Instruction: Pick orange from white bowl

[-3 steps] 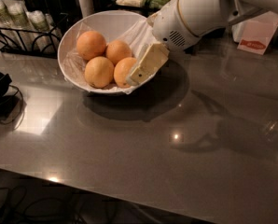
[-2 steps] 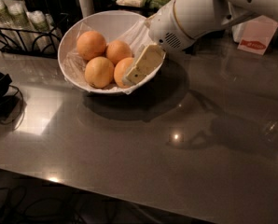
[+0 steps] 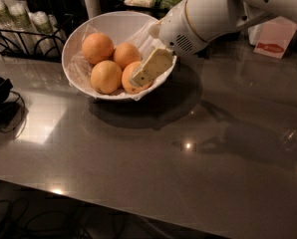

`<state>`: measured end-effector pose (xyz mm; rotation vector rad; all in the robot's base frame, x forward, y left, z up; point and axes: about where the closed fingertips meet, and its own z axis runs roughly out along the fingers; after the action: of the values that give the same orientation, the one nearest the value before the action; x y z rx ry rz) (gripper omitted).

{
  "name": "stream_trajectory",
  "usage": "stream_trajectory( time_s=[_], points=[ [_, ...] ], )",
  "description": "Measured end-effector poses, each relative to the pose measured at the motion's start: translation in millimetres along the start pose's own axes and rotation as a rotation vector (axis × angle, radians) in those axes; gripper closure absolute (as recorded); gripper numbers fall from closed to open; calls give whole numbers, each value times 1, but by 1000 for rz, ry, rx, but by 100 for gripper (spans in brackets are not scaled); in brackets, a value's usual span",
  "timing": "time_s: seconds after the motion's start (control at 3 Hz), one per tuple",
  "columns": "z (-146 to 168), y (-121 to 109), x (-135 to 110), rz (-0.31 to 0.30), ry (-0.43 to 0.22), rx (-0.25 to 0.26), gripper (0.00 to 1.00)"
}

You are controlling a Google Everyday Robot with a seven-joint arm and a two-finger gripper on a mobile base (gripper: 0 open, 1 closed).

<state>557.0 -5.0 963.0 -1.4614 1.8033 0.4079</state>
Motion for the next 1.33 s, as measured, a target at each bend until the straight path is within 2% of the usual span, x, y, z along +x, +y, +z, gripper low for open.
stream_trajectory(
  time_s=[0.33,1.0,1.33],
  points=[
    [0,0,0,0,0,0,15],
    [17,-19,10,11,17,22,15],
    [30,-30,16,13,30,22,18]
  ],
)
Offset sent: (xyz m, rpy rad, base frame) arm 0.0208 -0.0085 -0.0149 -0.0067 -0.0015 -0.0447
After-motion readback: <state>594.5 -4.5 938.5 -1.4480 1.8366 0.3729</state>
